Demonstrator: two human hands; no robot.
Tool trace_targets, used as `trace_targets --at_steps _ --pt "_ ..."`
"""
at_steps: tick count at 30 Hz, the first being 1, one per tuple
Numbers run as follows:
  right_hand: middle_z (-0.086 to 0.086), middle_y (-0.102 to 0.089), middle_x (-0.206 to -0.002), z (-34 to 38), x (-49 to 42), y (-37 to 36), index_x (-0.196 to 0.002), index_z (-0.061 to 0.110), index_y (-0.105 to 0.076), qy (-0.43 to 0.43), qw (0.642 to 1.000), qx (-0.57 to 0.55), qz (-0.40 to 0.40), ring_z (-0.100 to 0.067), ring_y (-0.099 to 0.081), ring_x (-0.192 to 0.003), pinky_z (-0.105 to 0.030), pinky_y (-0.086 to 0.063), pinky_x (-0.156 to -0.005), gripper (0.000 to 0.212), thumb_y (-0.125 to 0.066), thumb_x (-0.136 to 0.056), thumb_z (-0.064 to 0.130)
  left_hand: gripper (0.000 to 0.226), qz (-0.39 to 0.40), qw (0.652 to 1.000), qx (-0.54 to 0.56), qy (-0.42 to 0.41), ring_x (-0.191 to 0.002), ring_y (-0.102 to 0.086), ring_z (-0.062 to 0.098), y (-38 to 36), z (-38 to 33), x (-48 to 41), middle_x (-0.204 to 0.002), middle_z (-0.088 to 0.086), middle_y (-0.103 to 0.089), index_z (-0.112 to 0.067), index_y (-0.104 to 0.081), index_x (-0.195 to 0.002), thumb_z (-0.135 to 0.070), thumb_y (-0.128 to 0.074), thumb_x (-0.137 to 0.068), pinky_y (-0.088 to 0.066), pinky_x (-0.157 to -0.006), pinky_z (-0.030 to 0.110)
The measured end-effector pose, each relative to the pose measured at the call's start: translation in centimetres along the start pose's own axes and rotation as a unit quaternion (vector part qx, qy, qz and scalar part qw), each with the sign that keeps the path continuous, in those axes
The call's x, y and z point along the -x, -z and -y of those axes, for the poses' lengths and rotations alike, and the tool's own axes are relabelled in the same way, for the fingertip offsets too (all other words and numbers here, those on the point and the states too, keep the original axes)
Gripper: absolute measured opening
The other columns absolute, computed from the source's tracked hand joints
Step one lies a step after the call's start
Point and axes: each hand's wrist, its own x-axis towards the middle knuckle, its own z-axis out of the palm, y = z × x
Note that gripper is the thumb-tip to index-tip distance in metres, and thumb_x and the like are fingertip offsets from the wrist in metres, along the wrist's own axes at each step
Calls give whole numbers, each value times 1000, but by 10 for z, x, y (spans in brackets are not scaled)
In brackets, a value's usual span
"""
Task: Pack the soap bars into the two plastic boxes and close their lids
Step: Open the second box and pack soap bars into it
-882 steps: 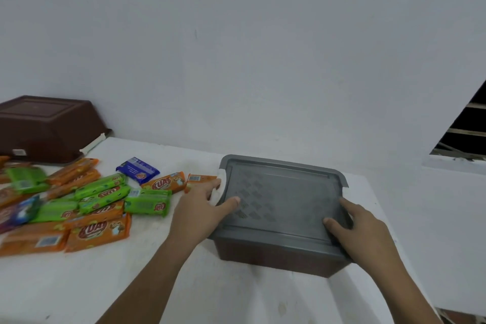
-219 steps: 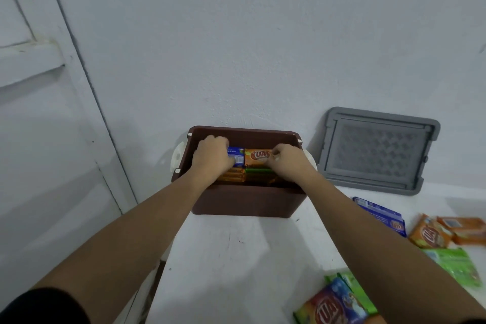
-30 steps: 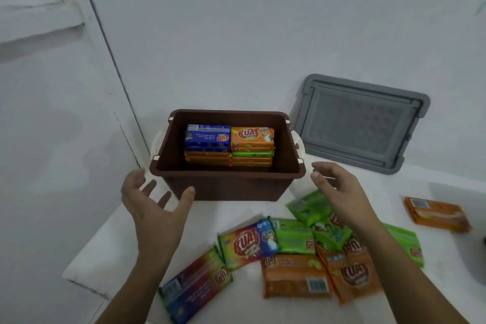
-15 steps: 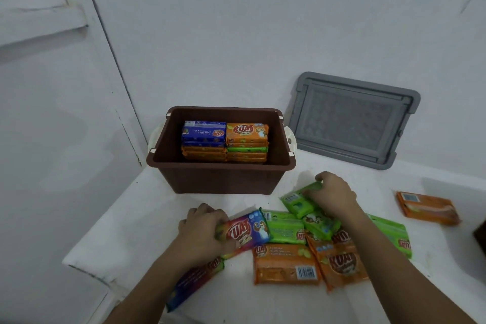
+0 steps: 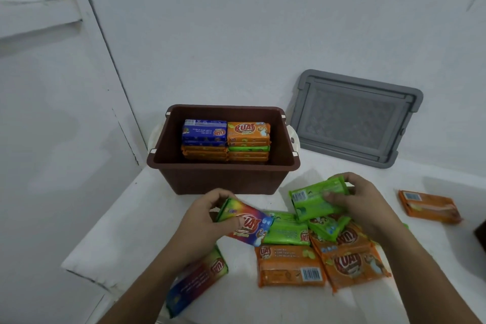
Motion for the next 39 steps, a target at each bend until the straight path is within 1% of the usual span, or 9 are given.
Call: trace_targets --at_steps 5,9,13,17,21,26,30,34,39 --pt "-21 -68 -90 9 4 10 -103 12 -54 27 1000 5 13 -34 -71 -75 -37 -59 -55 23 -66 -86 3 22 25 999 -13 -24 -94 -69 18 9 -19 -1 -100 -4 -66 -32 -54 -96 -22 -70 -84 -61 -74 33" --pt "-17 -67 -90 38 6 23 -97 24 -59 77 997 -2 -16 -30 -68 -69 -37 -58 -51 27 -64 -85 -1 22 -13 999 -6 -48 -88 -70 13 31 -46 -3 -97 -2 -67 -28 -54 -96 -19 -70 -84 -60 -67 29" --pt "-14 -63 -85 84 6 24 -84 15 -61 134 989 -65 14 -19 -67 -57 -31 -58 -47 20 -62 -83 -5 33 -47 990 92 -93 -85 -72 18 59 -76 -18 -104 2 -66 -35 -51 -97 -10 -68 -83 -57 -57 26" --pt "-16 -62 -87 122 -11 -7 -81 14 -59 153 986 -27 56 -22 -67 -62 -35 -60 -53 19 -64 -83 -5 25 -61 992 26 -109 -95 -68 23 82 -91 -59 -109 3 -63 -37 -54 -88 -16 -67 -86 -59 -63 34" --pt "-14 -56 -85 139 -37 -56 -83 11 -58 133 986 38 92 -20 -61 -64 -43 -61 -55 17 -62 -84 -5 9 -57 994 -60 -78 -97 -62 14 85 -86 -98 -105 -8 -60 -25 -59 -89 -19 -65 -89 -58 -61 30" --pt "-7 -57 -87 129 -68 -108 -85 17 -56 96 982 141 83 -20 -61 -69 -34 -58 -49 9 -57 -88 9 9 -9 992 -119 -27 -91 -69 17 83 -72 -126 -99 1 -69 -19 -64 -81 -12 -70 -85 -60 -75 45" --pt "-3 -57 -81 113 -80 -130 -84 20 -55 87 968 225 63 -19 -58 -66 -27 -50 -45 9 -52 -89 13 16 35 983 -181 2 -97 -64 17 80 -60 -133 -105 0 -66 -21 -65 -81 -9 -75 -78 -59 -81 41" --pt "-8 -59 -85 100 -92 -138 -87 18 -53 59 967 236 78 -21 -54 -69 -33 -48 -64 12 -46 -88 8 30 93 971 -212 53 -104 -58 17 79 -56 -137 -113 -1 -60 -18 -63 -89 -2 -80 -71 -58 -80 32" --pt "-6 -52 -81 94 -98 -143 -79 19 -51 8 979 192 73 -24 -52 -79 -37 -48 -70 23 -42 -89 0 25 109 961 -244 70 -118 -49 18 84 -50 -145 -120 -1 -54 -20 -60 -79 0 -74 -78 -56 -86 32"
